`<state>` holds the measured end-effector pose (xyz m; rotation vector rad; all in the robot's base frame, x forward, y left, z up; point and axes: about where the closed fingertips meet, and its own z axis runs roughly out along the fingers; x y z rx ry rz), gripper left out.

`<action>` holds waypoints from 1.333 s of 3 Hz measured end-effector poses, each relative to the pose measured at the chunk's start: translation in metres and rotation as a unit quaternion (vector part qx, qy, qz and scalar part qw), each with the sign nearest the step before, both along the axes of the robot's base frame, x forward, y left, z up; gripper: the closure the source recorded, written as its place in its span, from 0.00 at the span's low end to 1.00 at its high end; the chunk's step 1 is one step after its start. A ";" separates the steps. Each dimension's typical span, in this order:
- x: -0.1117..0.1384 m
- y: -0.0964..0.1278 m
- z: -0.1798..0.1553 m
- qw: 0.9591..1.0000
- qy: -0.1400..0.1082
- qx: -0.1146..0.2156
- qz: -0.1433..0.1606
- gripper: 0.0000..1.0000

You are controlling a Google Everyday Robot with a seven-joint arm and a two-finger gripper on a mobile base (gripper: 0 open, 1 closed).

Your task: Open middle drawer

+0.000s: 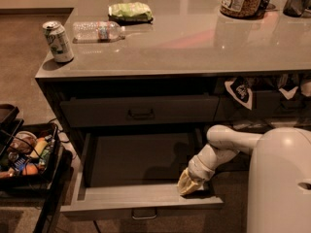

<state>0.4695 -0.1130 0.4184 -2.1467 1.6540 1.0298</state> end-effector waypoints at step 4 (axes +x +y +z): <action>0.016 0.032 -0.019 0.991 -0.126 0.031 -0.031 1.00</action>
Offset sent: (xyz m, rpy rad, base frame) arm -0.0031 0.0110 0.0030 -0.1169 -0.0357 0.0714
